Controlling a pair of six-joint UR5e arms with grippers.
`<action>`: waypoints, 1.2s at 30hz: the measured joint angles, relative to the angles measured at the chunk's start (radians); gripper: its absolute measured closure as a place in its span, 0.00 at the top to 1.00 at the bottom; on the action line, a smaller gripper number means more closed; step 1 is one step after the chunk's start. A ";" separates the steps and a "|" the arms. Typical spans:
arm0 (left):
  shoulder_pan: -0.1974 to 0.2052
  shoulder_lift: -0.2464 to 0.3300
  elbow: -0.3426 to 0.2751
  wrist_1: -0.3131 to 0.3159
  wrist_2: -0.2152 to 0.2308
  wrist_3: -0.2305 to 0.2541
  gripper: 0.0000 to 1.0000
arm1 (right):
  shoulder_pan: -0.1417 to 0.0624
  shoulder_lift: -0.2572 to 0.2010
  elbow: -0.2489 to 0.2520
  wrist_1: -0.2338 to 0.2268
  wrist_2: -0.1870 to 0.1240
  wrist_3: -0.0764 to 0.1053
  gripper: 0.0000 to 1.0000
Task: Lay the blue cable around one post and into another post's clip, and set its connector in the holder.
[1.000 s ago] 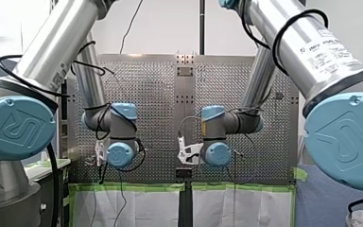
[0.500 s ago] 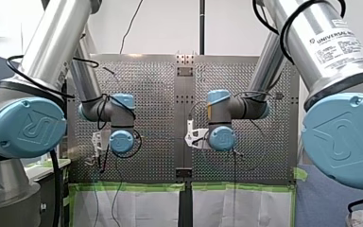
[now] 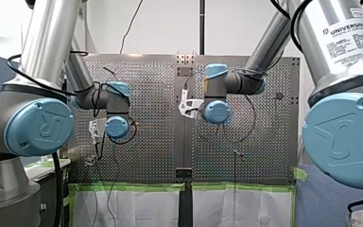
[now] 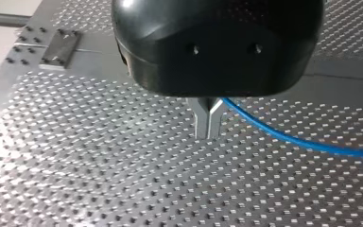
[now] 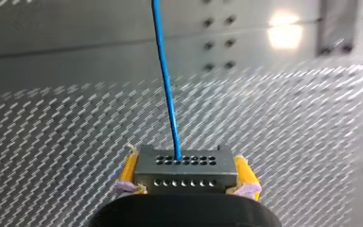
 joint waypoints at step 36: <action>0.125 0.309 0.206 -0.309 -0.085 -0.223 0.00 | 0.032 -0.126 -0.216 0.169 -0.232 -0.083 0.11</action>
